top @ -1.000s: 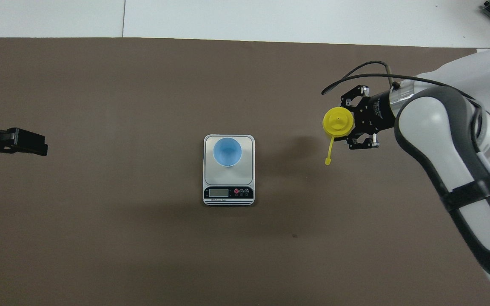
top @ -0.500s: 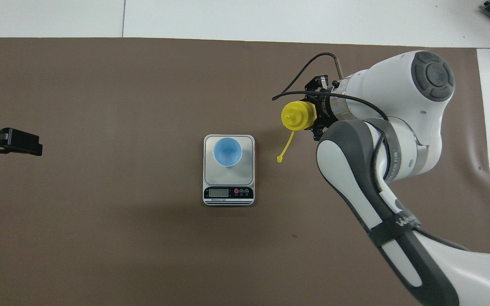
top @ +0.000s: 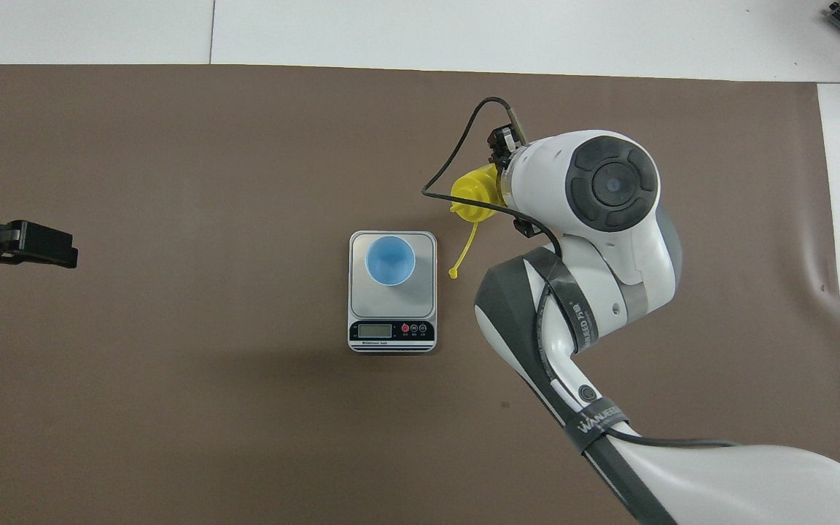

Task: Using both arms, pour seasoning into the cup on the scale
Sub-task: 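Carry the yellow bottle with the right gripper above the cup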

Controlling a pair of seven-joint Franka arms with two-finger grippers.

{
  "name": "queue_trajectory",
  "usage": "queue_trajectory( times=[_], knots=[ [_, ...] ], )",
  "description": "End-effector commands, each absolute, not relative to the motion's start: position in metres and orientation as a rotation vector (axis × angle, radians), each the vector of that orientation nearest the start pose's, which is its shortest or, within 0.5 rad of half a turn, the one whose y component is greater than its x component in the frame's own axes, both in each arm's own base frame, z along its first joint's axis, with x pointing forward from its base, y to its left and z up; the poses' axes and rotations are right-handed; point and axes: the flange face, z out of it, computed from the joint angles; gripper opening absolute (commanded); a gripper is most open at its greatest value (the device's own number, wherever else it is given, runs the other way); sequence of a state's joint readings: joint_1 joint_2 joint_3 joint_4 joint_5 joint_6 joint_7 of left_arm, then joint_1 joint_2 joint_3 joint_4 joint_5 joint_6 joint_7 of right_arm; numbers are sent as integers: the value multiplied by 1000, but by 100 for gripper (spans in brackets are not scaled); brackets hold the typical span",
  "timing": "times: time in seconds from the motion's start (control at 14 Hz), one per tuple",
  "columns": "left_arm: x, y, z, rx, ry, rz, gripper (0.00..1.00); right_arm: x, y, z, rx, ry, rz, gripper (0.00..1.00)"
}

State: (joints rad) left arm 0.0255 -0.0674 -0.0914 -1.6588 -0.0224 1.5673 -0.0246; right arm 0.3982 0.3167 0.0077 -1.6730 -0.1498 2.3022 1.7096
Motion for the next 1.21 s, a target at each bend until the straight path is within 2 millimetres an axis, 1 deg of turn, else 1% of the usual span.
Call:
queue_trajectory(
  times=[0.0, 0.07, 0.14, 0.21, 0.36, 0.43, 0.57, 0.64, 0.79, 0.86, 1.0, 1.07, 1.14],
  knots=[
    [525, -30, 623, -3163, 50, 43, 100, 635, 274, 446, -2329, 1724, -491, 0],
    [525, -30, 623, -3163, 48, 43, 100, 638, 282, 447, -2304, 1746, -551, 0],
    [525, -30, 623, -3163, 48, 43, 100, 637, 296, 443, -2326, 1721, -620, 0],
    [525, -30, 623, -3163, 50, 43, 100, 635, 303, 434, -2366, 1696, -697, 0],
    [525, -30, 623, -3163, 50, 43, 100, 635, 307, 421, -2393, 1679, -804, 0],
    [525, -30, 623, -3163, 48, 43, 100, 631, 319, 409, -2427, 1666, -851, 0],
    [525, -30, 623, -3163, 48, 43, 100, 634, 330, 401, -2469, 1651, -980, 0],
    [525, -30, 623, -3163, 48, 43, 100, 634, 337, 401, -2475, 1641, -1014, 0],
    [525, -30, 623, -3163, 48, 43, 100, 634, 337, 397, -2493, 1641, -1032, 0],
    [525, -30, 623, -3163, 48, 43, 100, 629, 345, 391, -2522, 1624, -1054, 0],
    [525, -30, 623, -3163, 48, 43, 100, 624, 351, 381, -2577, 1579, -1140, 0],
    [525, -30, 623, -3163, 48, 43, 100, 620, 358, 380, -2586, 1561, -1147, 0],
    [525, -30, 623, -3163, 48, 43, 100, 620, 356, 377, -2598, 1577, -1152, 0]
  ],
)
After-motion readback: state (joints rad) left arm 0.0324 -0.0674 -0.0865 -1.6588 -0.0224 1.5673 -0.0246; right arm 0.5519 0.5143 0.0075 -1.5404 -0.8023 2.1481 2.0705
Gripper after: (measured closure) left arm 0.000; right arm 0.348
